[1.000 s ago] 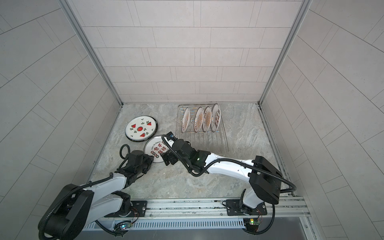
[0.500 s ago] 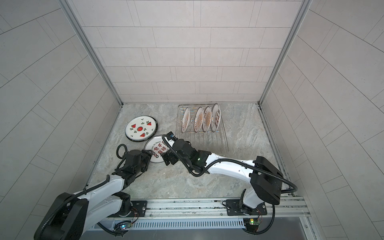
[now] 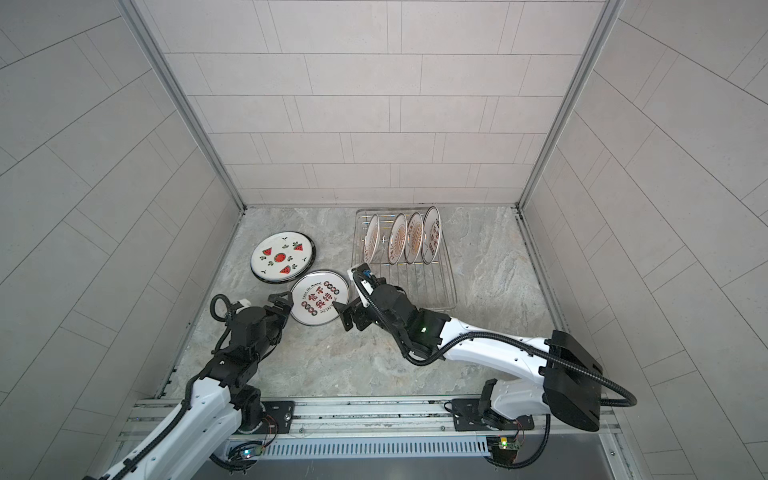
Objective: Unload the plates from the dish rack
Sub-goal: 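Lower the red-lettered plate onto the table and open the left gripper, then move the right gripper to the outermost red-lettered plate in the rack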
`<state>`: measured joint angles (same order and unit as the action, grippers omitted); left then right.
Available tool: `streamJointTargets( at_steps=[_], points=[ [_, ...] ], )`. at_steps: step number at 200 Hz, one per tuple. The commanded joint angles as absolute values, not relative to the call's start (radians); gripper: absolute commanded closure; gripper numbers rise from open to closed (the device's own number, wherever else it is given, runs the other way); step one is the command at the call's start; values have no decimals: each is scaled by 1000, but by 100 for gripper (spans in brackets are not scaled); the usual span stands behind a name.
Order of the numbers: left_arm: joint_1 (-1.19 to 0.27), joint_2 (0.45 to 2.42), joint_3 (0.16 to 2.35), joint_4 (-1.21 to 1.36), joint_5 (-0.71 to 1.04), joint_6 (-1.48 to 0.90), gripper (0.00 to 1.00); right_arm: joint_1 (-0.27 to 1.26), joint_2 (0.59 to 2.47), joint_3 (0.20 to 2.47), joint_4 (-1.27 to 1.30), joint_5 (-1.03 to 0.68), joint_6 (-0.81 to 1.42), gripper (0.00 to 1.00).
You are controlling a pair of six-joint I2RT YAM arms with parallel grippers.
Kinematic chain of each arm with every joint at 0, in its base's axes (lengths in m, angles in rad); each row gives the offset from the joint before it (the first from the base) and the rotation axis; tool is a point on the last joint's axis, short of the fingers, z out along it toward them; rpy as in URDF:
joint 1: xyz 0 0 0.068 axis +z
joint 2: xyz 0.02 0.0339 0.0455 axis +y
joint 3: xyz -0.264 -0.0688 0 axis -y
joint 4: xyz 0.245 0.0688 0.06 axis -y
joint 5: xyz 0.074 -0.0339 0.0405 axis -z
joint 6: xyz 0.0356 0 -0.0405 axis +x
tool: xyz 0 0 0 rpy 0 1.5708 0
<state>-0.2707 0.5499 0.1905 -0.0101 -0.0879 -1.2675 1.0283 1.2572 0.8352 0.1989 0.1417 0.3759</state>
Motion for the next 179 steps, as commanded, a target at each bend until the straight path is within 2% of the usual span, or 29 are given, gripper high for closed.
streamJointTargets(
  at_steps=[1,37,77,107,179],
  points=[
    [-266,493,187,51,-48,-1189,0,1003,1192,794,216,323,462,0],
    [-268,498,22,522,81,-1118,0,923,1111,727,213,304,519,0],
    [-271,529,43,665,260,-932,0,848,1027,691,172,313,517,0],
    [-288,578,37,806,406,-882,0,756,981,703,81,304,515,0],
    [-436,681,48,904,365,-803,0,521,981,798,-67,257,460,0]
  ],
)
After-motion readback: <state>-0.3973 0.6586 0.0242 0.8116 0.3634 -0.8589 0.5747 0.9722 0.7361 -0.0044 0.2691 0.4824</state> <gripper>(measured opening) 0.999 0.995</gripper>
